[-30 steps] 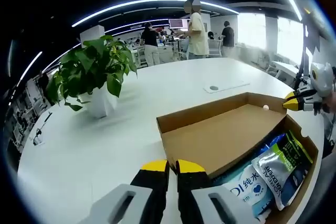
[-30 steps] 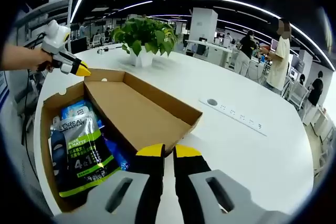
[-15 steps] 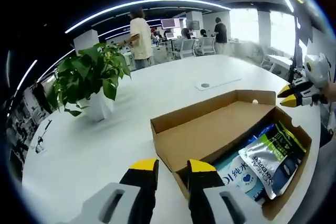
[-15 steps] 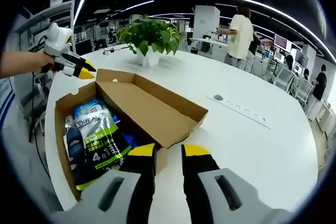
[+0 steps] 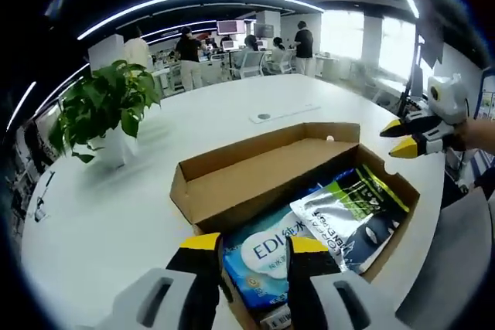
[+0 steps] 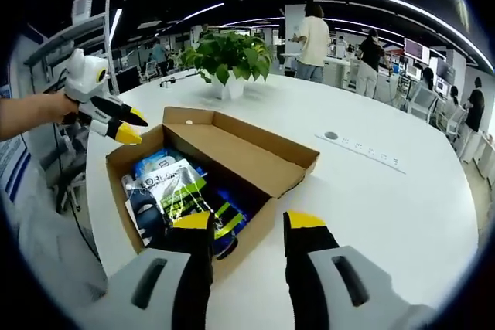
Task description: Operate the shoe box by opening the lid, removing the specified soft item, and placing it in the target area until the item is outside and the box remains undamaged.
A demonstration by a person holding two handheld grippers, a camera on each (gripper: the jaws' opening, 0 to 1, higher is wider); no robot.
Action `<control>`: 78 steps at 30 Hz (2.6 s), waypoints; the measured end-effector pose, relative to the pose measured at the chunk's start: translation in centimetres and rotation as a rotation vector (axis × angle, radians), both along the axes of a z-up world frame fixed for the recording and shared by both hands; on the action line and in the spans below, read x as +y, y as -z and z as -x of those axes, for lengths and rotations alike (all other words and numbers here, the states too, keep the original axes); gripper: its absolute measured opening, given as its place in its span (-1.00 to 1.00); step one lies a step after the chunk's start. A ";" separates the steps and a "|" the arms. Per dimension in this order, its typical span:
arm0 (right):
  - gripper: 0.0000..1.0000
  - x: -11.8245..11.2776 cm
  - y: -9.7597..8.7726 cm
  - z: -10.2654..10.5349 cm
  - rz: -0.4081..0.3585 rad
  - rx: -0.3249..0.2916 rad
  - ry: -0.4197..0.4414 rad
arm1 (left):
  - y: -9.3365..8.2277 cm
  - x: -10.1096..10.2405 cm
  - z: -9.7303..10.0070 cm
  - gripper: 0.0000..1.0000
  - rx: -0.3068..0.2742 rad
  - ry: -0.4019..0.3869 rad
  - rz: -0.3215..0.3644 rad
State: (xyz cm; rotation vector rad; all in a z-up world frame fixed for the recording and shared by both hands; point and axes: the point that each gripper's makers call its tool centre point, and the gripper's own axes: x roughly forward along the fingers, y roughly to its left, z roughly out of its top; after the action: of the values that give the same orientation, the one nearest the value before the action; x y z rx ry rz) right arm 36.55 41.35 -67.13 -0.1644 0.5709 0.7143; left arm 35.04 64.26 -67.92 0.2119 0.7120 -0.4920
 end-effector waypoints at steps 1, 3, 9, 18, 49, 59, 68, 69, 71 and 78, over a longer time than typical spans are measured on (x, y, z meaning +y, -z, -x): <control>-0.32 0.1 0.0 0.2 -0.003 0.002 0.000 | 0.2 -0.2 0.3 -0.34 0.011 0.006 0.006; -0.30 0.2 0.0 0.8 -0.016 0.015 0.003 | 0.6 -0.8 1.0 -0.34 0.034 0.018 0.028; -0.22 0.3 0.1 2.2 -0.027 0.035 0.005 | 1.8 -2.7 2.8 -0.34 0.129 0.038 0.114; -0.20 0.3 0.2 3.6 -0.039 0.047 0.011 | 3.3 -4.6 4.0 -0.36 0.216 0.075 0.170; -0.27 3.0 1.2 5.1 -0.080 0.092 -0.024 | 3.6 -6.2 4.9 -1.00 0.385 -0.030 0.428; -0.37 6.0 3.2 5.4 -0.061 0.138 -0.094 | 3.4 -3.8 5.0 -1.00 0.358 -0.059 0.398; -0.48 8.0 4.8 5.6 -0.039 0.241 -0.108 | 3.3 -2.9 5.0 -1.00 0.340 -0.069 0.379; -0.49 8.1 5.0 5.5 -0.034 0.248 -0.106 | 3.4 -2.7 5.0 -1.00 0.339 -0.072 0.378; -0.55 8.3 5.3 5.6 -0.032 0.274 -0.102 | 3.5 -2.6 5.0 -1.00 0.337 -0.076 0.375; -0.64 8.9 5.9 5.2 -0.078 0.335 -0.055 | 3.5 -2.4 4.9 -1.00 0.326 -0.072 0.367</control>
State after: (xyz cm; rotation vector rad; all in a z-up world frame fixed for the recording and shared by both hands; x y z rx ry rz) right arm 31.34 50.21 -73.04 0.0131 0.8588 0.8230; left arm 30.14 61.82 -71.39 -0.2427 0.9274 -0.5851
